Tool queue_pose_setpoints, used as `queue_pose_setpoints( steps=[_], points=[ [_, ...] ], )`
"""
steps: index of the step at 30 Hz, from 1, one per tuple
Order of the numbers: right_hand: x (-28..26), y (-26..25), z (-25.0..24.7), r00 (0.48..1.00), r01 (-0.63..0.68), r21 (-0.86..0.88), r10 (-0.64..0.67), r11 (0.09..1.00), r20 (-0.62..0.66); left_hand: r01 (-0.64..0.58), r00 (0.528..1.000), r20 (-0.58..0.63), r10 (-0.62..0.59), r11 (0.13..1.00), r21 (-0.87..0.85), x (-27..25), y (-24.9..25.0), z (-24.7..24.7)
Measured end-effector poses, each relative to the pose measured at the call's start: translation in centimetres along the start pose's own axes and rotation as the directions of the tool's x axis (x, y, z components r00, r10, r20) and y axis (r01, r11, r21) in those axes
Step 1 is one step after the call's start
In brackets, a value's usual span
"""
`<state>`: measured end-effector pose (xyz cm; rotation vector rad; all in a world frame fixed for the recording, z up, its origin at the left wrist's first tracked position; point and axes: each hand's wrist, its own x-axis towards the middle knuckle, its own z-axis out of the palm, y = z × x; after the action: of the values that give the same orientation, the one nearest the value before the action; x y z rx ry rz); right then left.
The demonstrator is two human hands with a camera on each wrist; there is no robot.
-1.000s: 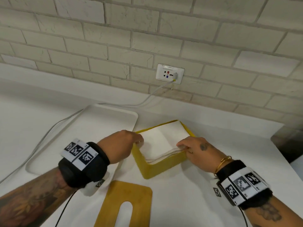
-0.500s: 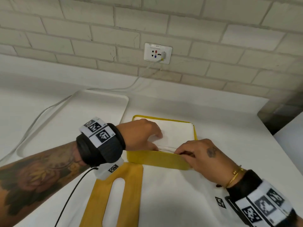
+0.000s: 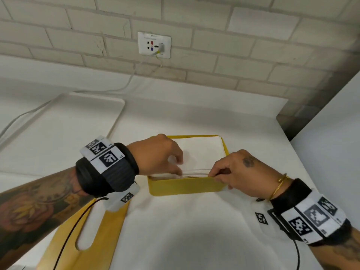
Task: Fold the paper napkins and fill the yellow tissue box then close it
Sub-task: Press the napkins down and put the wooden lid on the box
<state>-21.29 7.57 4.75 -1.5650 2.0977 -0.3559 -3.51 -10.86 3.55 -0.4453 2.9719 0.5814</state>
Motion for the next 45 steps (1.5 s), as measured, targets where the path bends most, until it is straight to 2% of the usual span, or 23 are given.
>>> queue_pose_setpoints(
  steps=[5, 8, 10, 12, 16, 20, 24, 28, 34, 36, 38, 39, 41, 43, 45],
  points=[
    [-1.1, 1.2, -1.2, 0.996, 0.086, 0.04, -0.086, 0.996, 0.0, 0.013, 0.998, -0.056, -0.015, 0.999, -0.041, 0.3, 2.2, 1.0],
    [-0.7, 1.7, -2.0, 0.983, 0.126, 0.116, -0.108, 0.985, -0.148, 0.042, 0.997, -0.067, -0.05, 0.992, -0.119, 0.5, 2.0, 0.6],
    [-0.1, 2.3, -2.2, 0.971, 0.153, 0.105, -0.13, 0.983, -0.2, 0.072, 0.994, -0.066, -0.085, 0.982, -0.177, 0.5, 1.9, 0.5],
    [0.7, 2.9, -2.1, 0.973, 0.171, 0.019, -0.166, 0.985, -0.16, 0.105, 0.991, -0.061, -0.12, 0.972, -0.208, 0.4, 2.0, 0.5],
    [1.9, 3.5, -1.9, 0.978, 0.197, -0.162, -0.205, 0.967, -0.031, 0.108, 0.992, -0.058, -0.116, 0.986, -0.127, 0.4, 2.2, 0.6],
    [2.4, 3.7, -2.0, 0.962, 0.266, -0.179, -0.273, 0.947, -0.012, 0.108, 0.989, -0.088, -0.12, 0.986, -0.127, 0.5, 2.2, 1.0],
    [3.0, 4.2, -2.0, 0.956, 0.282, -0.156, -0.292, 0.947, -0.043, 0.114, 0.973, -0.164, -0.161, 0.957, -0.267, 0.4, 1.9, 0.4],
    [3.8, 4.8, -2.0, 0.941, 0.324, -0.144, -0.334, 0.935, -0.053, 0.133, 0.968, -0.176, -0.178, 0.962, -0.239, 0.2, 1.6, 0.2],
    [4.7, 5.6, -2.4, 0.975, 0.223, -0.053, -0.223, 0.973, 0.007, 0.225, 0.957, -0.127, -0.262, 0.941, -0.252, -0.7, 0.8, 0.3],
    [5.0, 5.6, -2.2, 0.98, 0.196, -0.028, -0.197, 0.98, -0.013, 0.254, 0.955, -0.111, -0.276, 0.951, -0.175, -0.8, 0.7, 0.1],
    [5.2, 5.5, -2.0, 0.987, 0.158, 0.048, -0.156, 0.986, -0.035, 0.248, 0.96, -0.136, -0.246, 0.969, -0.003, -0.8, 0.5, 0.0],
    [5.2, 5.5, -1.9, 0.989, 0.141, 0.09, -0.137, 0.986, -0.046, 0.24, 0.962, -0.142, -0.234, 0.97, 0.026, -0.9, 0.2, -0.1],
    [5.2, 5.4, -1.7, 0.991, 0.119, 0.137, -0.111, 0.983, -0.069, 0.271, 0.956, -0.11, -0.272, 0.962, -0.024, -1.3, -0.3, -0.4],
    [5.2, 5.3, -1.5, 0.992, 0.105, 0.126, -0.095, 0.986, -0.087, 0.282, 0.953, -0.1, -0.285, 0.958, -0.045, -1.5, -0.7, -0.4],
    [5.2, 5.2, -1.2, 0.989, 0.108, 0.073, -0.099, 0.992, -0.109, 0.266, 0.958, -0.126, -0.259, 0.963, 0.04, -1.3, -0.5, -0.2]
  ],
)
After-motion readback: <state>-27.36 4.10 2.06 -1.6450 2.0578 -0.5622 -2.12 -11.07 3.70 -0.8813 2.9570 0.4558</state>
